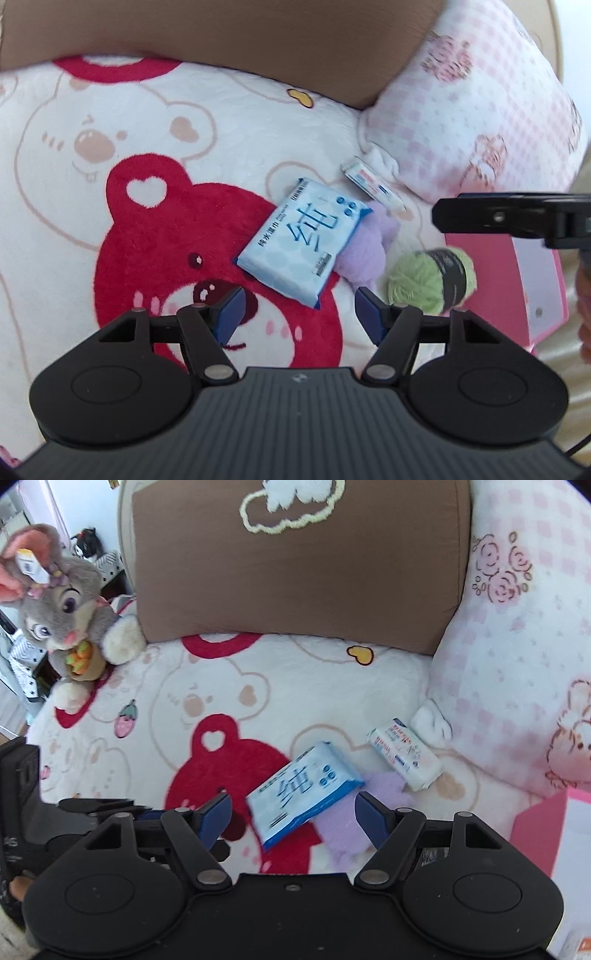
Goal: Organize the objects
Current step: 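Lower the left gripper onto the blue-and-white wet wipes pack, then close the left gripper on the wet wipes pack and lift it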
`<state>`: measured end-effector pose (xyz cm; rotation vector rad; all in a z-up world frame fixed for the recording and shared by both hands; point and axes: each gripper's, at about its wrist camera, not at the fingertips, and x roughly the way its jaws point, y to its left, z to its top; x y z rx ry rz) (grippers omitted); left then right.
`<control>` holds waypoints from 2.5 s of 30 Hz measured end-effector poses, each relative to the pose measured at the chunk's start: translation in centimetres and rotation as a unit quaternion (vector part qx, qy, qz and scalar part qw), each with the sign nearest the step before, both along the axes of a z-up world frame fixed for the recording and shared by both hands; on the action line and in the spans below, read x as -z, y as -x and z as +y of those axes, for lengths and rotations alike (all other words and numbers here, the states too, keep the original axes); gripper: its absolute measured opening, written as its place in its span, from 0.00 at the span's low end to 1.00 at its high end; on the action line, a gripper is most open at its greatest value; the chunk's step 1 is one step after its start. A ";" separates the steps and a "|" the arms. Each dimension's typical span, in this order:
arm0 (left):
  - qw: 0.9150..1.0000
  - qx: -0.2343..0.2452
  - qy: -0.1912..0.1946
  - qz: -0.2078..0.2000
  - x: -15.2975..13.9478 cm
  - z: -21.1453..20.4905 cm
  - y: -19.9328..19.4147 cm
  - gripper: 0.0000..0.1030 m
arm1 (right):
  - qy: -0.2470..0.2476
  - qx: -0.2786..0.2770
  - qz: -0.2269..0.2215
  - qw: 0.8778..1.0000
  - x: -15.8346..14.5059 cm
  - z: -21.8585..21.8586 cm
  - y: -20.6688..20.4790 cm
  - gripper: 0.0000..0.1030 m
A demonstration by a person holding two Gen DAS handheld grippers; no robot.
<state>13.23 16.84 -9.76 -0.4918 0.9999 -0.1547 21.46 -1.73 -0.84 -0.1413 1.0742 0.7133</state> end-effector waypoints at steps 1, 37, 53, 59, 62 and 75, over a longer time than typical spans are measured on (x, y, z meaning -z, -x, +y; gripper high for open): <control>1.000 -0.002 0.002 -0.001 0.3 0.1 -0.1 0.62 | 0.002 0.002 0.001 1.000 0.4 0.2 -0.4 0.73; 0.984 -0.055 0.166 0.033 8.7 1.4 -2.1 0.48 | 0.074 -0.044 -0.019 0.996 8.9 4.4 -3.9 0.44; 0.990 -0.052 0.129 0.035 7.8 1.6 -2.0 0.37 | 0.062 -0.026 -0.018 0.998 8.0 2.3 0.0 0.38; 0.991 -0.053 0.112 0.045 7.2 1.3 -1.6 0.36 | 0.061 -0.021 -0.004 0.998 8.2 1.6 1.3 0.38; 0.992 -0.045 0.106 0.058 7.1 0.8 -1.6 0.36 | 0.064 -0.016 -0.001 0.998 8.5 1.3 1.8 0.38; 0.994 -0.026 0.085 0.058 6.8 0.1 -1.6 0.36 | 0.074 0.017 0.004 0.997 10.0 0.3 4.2 0.39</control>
